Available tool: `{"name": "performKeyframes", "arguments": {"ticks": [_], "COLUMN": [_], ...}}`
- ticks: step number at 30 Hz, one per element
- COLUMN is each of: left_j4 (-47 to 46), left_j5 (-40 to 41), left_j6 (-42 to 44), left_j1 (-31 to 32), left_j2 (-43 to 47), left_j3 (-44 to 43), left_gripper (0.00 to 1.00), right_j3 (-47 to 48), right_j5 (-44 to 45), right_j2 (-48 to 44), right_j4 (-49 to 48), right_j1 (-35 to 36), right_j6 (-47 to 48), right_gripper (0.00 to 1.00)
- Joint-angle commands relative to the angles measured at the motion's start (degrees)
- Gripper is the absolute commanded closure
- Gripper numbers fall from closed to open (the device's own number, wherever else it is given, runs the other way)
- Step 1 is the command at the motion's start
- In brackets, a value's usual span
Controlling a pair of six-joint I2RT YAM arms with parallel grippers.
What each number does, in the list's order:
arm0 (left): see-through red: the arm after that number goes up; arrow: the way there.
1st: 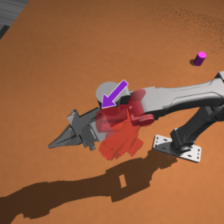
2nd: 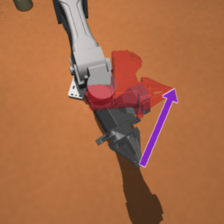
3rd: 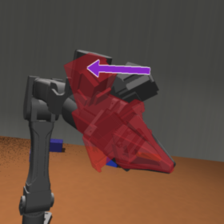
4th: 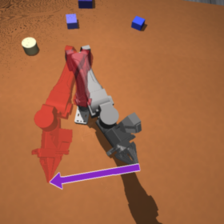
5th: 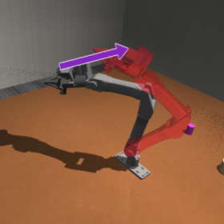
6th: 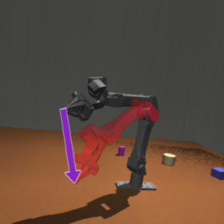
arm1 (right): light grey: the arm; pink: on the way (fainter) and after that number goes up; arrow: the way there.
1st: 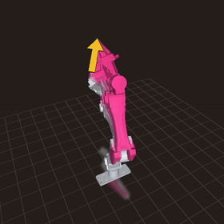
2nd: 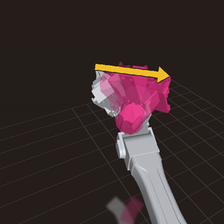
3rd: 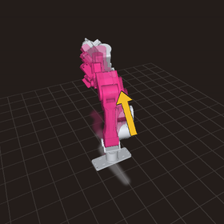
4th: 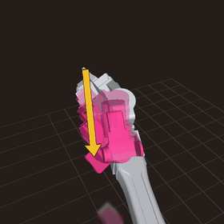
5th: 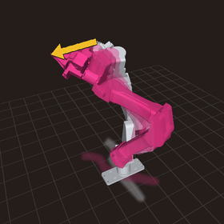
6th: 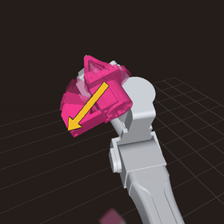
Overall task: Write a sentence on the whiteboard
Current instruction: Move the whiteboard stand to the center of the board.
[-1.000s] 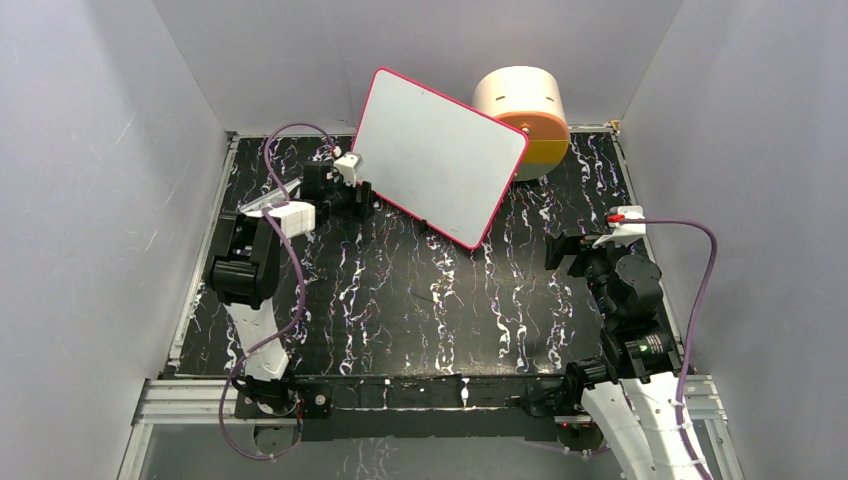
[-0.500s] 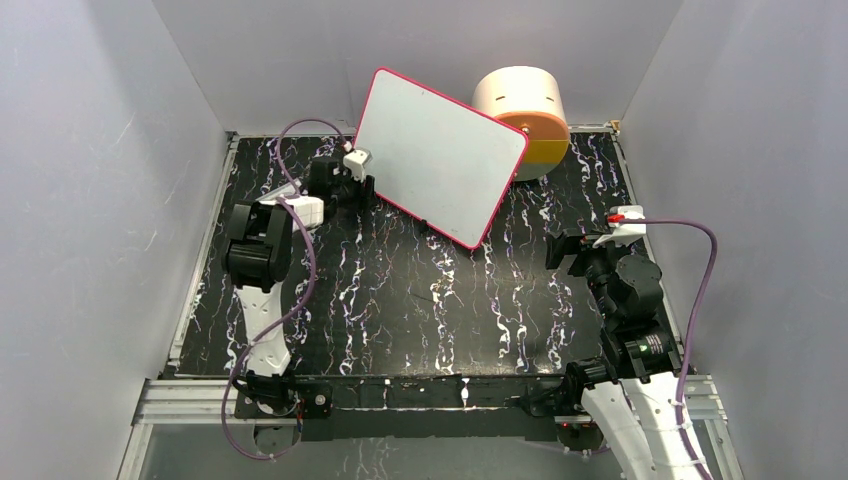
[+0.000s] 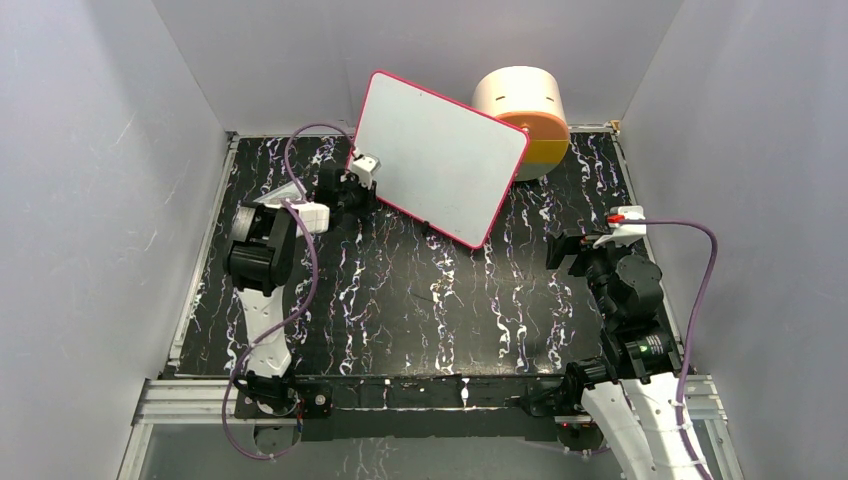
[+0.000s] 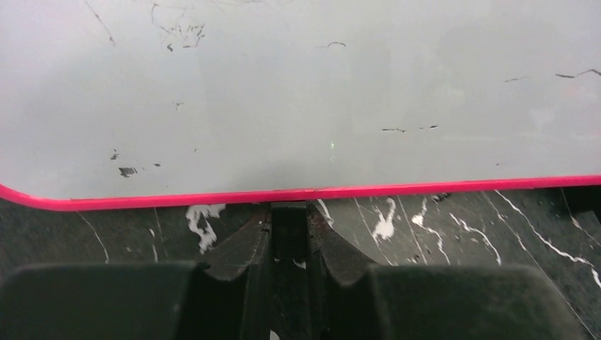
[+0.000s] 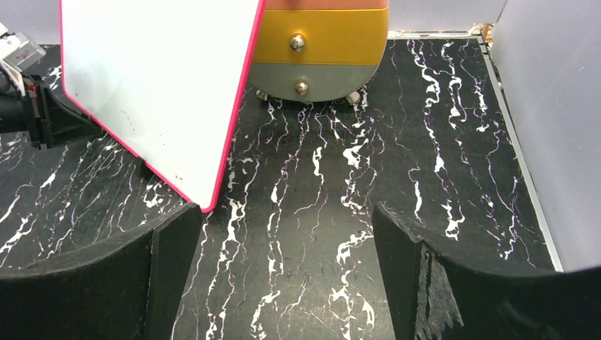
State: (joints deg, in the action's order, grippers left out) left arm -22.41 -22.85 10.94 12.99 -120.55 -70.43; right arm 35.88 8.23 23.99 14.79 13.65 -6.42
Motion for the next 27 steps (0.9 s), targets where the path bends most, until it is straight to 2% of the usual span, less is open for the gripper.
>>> {"name": "performKeyframes", "arguments": {"ticks": [1, 6, 16, 27], "left_j4": [0.37, -0.96, -3.73, 1.42], "left_j5": [0.36, 8.65, 26.28, 39.07], "left_j6": [-0.59, -5.25, -22.08, -41.79], "left_j1": [2.84, 6.27, 14.05, 24.36], "left_j2": [7.07, 12.76, 21.39, 27.07], "left_j3": [6.39, 13.53, 27.06, 32.29], "left_gripper": [1.0, 1.0, 1.0, 1.0], "right_j3": [0.42, 0.36, 0.3, 0.33], "right_j5": [0.44, 0.21, -0.67, -0.74], "right_j2": [-1.14, -1.95, -3.06, -3.94], "right_j4": [-4.16, -4.35, -4.19, -3.76], "right_j1": [0.71, 1.12, 1.75, 2.17], "right_j6": [0.71, 0.56, -0.22, -0.53], "right_gripper": [0.01, 0.01, 0.01, 0.01]}}
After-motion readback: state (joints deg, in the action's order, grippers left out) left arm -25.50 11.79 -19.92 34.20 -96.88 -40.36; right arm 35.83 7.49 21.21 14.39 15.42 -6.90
